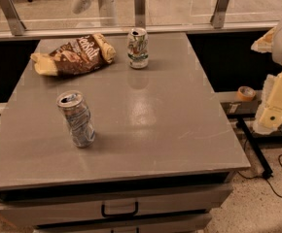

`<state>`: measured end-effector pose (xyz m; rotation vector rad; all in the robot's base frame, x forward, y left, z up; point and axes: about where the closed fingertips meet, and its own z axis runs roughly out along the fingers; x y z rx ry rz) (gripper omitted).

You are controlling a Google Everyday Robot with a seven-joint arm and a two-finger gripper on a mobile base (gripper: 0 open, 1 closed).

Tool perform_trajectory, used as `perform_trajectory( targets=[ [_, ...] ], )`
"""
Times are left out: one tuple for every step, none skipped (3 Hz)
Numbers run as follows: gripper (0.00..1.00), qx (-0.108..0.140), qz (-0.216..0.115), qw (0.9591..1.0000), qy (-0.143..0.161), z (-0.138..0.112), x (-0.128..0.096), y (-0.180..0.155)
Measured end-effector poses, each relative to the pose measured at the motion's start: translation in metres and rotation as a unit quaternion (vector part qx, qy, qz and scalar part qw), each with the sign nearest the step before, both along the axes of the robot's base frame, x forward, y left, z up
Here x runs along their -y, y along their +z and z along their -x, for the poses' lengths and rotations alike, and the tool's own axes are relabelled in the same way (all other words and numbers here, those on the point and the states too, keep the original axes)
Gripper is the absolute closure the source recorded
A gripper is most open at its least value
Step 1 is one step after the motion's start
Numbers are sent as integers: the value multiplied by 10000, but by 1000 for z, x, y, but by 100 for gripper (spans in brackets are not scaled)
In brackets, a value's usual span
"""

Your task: Move 7up can near redbull can

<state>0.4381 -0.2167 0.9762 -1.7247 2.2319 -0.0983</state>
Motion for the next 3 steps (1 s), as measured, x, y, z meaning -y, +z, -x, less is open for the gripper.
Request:
perform_trajectory(
  targets=[
    [0,1,-1,10000,0,0,0,0],
    [0,299,-444,9986,19,-22,-3,0],
    [0,775,-1498,9857,-24,-65,-11,-11]
  ],
)
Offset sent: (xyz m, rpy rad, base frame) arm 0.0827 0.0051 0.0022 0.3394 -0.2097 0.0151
